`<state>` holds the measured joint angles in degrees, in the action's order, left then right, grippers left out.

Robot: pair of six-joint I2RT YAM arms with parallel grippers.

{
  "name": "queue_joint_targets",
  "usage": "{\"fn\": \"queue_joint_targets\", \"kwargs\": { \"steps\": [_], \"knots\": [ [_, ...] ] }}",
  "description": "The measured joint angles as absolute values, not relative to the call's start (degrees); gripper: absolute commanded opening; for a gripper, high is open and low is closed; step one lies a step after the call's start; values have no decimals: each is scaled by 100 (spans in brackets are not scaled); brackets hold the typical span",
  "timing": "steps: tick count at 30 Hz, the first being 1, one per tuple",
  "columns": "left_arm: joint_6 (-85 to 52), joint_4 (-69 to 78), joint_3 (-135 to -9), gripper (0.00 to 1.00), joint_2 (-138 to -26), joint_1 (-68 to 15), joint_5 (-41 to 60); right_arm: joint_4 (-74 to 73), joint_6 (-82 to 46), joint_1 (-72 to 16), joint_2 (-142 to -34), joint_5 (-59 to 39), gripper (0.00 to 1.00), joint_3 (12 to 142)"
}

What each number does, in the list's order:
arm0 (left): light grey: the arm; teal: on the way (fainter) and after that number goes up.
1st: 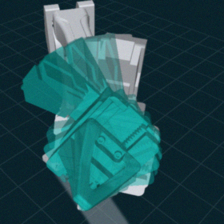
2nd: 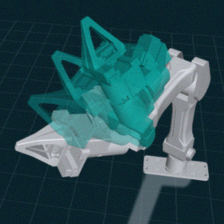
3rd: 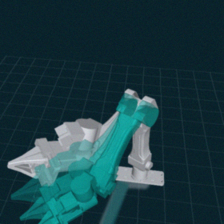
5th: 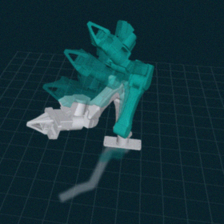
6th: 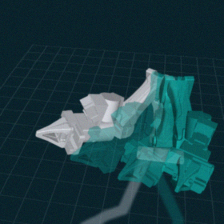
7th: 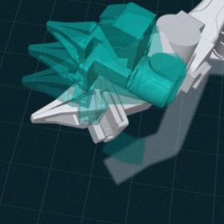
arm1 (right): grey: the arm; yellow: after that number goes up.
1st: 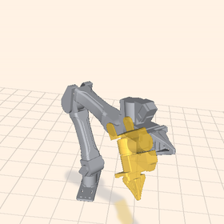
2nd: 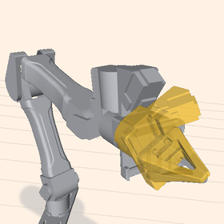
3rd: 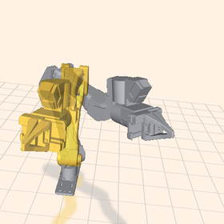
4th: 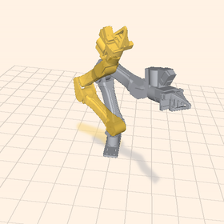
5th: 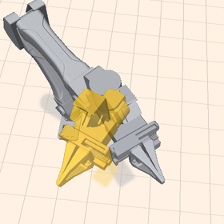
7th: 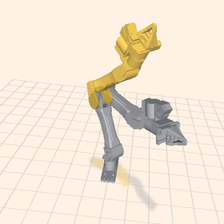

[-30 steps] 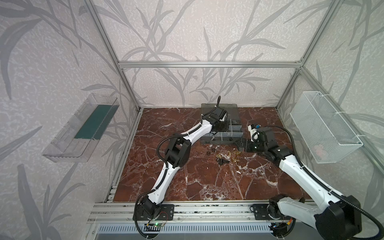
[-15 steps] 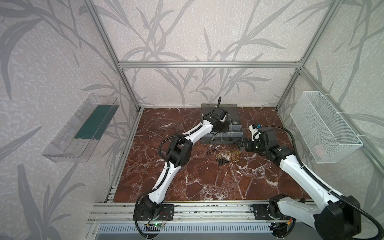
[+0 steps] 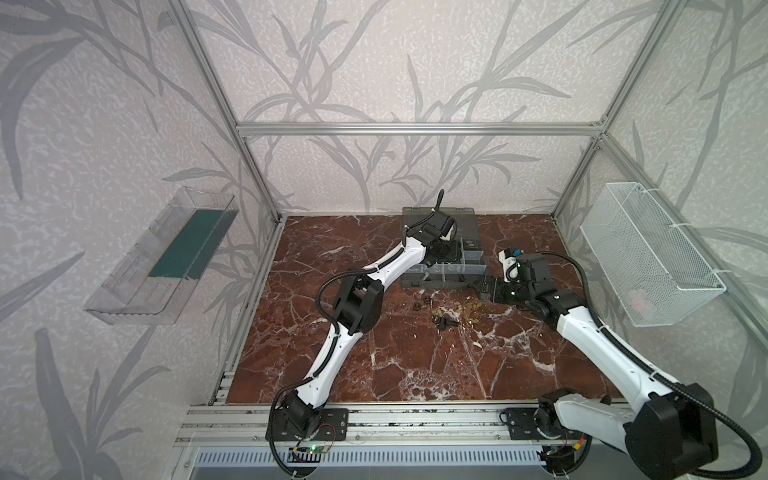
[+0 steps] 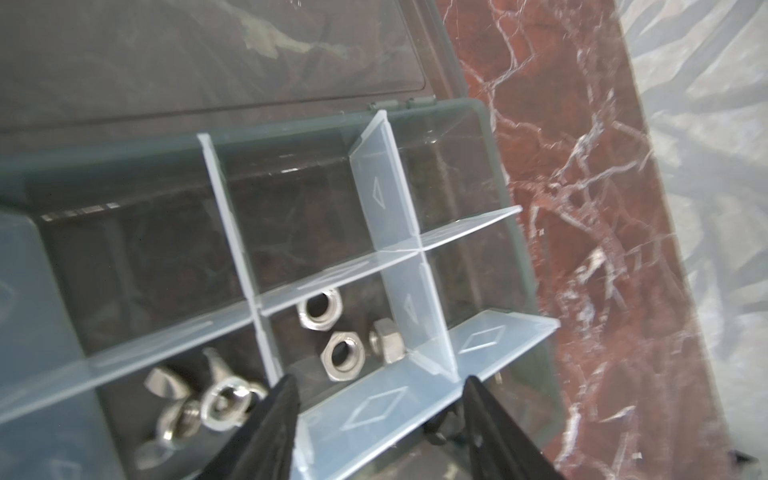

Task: Sort the screws and nuts into containers
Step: 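Open the left gripper to drop the silver hex nut, then move the right gripper down to a black bolt while the left gripper withdraws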

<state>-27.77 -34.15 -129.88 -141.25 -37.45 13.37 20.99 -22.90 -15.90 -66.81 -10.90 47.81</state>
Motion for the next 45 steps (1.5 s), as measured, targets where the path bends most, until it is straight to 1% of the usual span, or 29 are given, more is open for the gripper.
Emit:
{"fn": "queue_joint_targets", "kwargs": {
  "steps": [1, 2, 7, 13, 16, 20, 22, 27, 32, 37, 41, 45],
  "knots": [
    [-2746, -3444, -12967, 99, -14081, -3745, 1304, 2106, -2287, -1590, -6685, -1074, 99, 4781],
    [-2764, -3450, -12905, 100, -14009, -3745, 1273, 2121, -2270, -1590, -6696, -1055, 99, 4781],
    [-2755, -3575, -12495, 99, -13456, -3750, 1109, 2292, -2191, -1590, -6783, -1004, 99, 4783],
    [-2757, -3411, -11194, 99, -12110, -3736, 993, 2475, -2069, -1673, -6794, -891, 99, 4783],
    [-2751, -3273, -10543, 100, -11454, -3739, 899, 2515, -2010, -1876, -6814, -753, 99, 4783],
    [-2714, -3116, -9660, 99, -10680, -3739, 766, 2508, -1975, -2370, -6989, -574, 100, 4783],
    [-2703, -3030, -9153, 100, -10315, -3739, 709, 2488, -1970, -2635, -7155, -458, 97, 4783],
    [-2703, -2827, -7961, 100, -9546, -3739, 545, 2370, -2003, -3260, -7679, -180, 84, 4783],
    [-2711, -2665, -7153, 99, -9098, -3739, 381, 2250, -2047, -3562, -8307, -115, 74, 4783],
    [-2768, -2530, -6563, 100, -8814, -3739, 325, 2180, -2080, -3697, -8770, -67, 71, 4794],
    [-2786, -2523, -6361, 99, -8729, -3739, 301, 2156, -2051, -3747, -8967, -47, 63, 4873],
    [-2786, -2519, -6261, 99, -8663, -3739, 279, 2102, -1986, -3778, -9115, -40, 61, 5019]
  ]
}}
